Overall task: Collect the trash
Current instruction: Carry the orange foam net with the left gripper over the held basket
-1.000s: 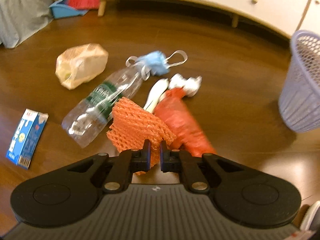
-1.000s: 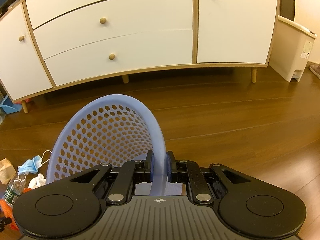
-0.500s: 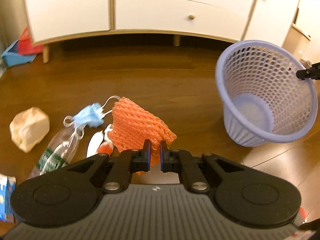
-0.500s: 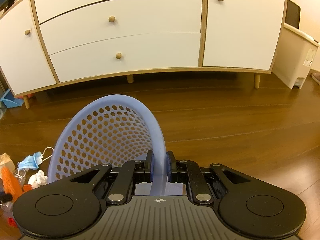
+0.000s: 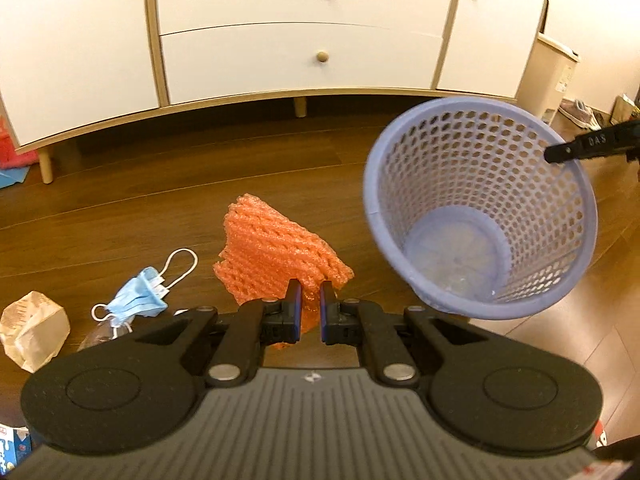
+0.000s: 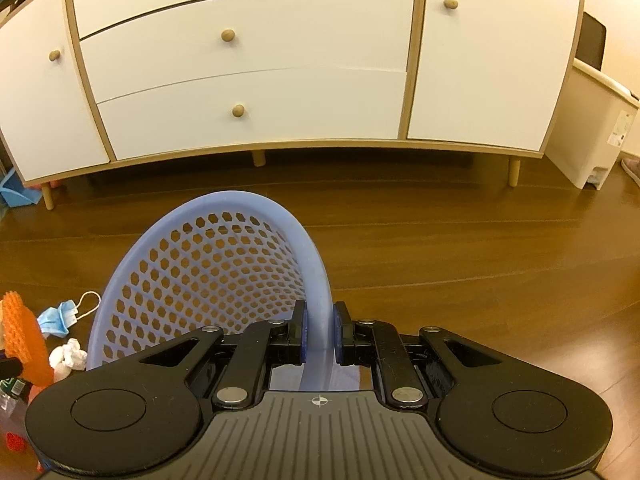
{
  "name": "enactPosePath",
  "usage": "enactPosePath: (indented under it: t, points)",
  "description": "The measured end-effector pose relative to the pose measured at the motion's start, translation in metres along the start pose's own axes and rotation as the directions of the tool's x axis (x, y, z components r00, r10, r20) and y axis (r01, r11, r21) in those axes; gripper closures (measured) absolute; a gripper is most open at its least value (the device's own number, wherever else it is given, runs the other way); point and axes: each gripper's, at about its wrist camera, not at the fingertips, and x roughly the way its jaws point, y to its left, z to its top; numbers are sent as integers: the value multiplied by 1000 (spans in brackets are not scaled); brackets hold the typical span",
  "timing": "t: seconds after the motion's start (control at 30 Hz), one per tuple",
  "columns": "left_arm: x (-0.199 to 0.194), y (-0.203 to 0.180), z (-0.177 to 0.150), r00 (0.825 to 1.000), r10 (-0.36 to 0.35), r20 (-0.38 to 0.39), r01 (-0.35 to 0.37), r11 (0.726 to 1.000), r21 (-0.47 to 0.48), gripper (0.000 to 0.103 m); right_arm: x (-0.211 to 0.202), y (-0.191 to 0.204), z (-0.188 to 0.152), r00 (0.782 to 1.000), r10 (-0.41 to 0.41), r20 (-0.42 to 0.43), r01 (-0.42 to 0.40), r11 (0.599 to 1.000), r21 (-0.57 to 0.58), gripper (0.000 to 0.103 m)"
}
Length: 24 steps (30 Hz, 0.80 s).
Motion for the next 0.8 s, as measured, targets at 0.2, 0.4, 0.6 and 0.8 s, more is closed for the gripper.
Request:
enactPosePath:
  t: [0.2,0.4,0.6,0.8]
  points:
    - [0,-11,1,1000,-24,5,24,1000,12,97,2,0,2,1000,3,0,-3,1000,-21,94]
    - [1,-24,8,998,-56,23,55,998,23,97,4,-1,5,1000,8,-1,-9,999,-35,94]
    - [8,-37,15,995,-95,29,94,995,40,97,6,-4,5,1000,11,-1,-11,999,-45,94]
    - [18,-48,21,992,-122,27,120,991,65,97,8,-6,5,1000,9,-7,-9,999,-48,94]
